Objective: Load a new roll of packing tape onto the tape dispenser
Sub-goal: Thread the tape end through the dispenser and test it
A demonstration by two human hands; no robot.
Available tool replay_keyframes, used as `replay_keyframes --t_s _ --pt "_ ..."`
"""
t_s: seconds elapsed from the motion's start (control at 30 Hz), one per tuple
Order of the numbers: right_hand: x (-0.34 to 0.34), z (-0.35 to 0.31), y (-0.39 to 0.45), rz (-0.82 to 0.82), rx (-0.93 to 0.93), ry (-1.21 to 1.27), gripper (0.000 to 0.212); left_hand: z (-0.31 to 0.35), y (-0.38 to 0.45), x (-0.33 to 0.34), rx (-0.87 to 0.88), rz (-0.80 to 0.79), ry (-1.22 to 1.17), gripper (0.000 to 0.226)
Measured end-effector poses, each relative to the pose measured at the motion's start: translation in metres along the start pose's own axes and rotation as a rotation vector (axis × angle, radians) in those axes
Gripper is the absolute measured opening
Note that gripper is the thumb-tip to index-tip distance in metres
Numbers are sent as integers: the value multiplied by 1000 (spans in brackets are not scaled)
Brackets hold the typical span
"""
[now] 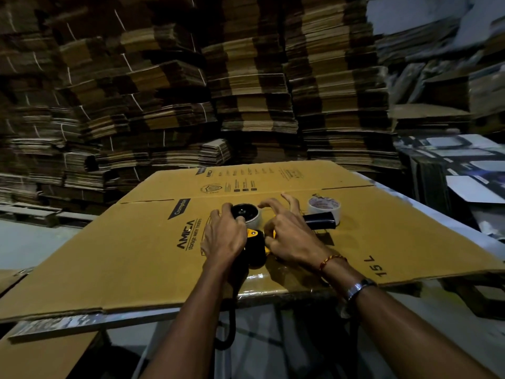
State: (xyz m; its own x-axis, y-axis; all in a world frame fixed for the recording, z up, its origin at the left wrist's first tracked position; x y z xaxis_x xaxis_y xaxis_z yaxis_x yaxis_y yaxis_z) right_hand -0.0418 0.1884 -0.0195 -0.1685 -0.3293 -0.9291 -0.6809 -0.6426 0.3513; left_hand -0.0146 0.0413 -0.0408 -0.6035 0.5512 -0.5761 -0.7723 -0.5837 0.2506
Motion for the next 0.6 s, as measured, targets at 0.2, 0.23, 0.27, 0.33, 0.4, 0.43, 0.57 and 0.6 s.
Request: replay_keyframes --t_s 0.2,0.23,0.27,0.33,0.4,0.43,0.57,0.6 --pt "2 7 -4 -5 53 97 14 5 -3 -3 62 -26 47 41" --pt "2 7 -4 -10 54 109 14 8 -3 -4 103 -15 88 40" --pt "2 8 -4 -15 54 116 14 11 -4 -5 154 -3 138 39" --pt "3 9 -3 -24 54 126 15 19 -6 -2 247 -30 211 38" --pt "3 11 -2 -31 47 140 16 25 -11 8 291 -106 262 41" --pt "3 11 -2 -32 41 146 17 26 -13 12 302 -127 293 43" --pt "3 11 -2 -26 40 154 26 25 -13 13 293 -130 328 41" --pt "3 10 -2 -24 38 154 28 24 -13 13 290 -131 331 40"
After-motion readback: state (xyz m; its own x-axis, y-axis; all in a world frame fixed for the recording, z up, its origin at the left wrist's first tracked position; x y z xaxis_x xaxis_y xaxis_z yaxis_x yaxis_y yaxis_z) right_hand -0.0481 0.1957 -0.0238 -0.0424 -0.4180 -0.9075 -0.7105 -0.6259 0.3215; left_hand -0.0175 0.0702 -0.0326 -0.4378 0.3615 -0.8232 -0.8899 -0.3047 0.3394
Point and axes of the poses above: each hand's wrist, its own y-axis towards the middle knuckle, its own x-axis out of the palm, z = x × y, the point moved 4 cm from there along y, towards the middle knuckle, and after that the axes turned 8 degrees about -y, right-handed, at the moved point
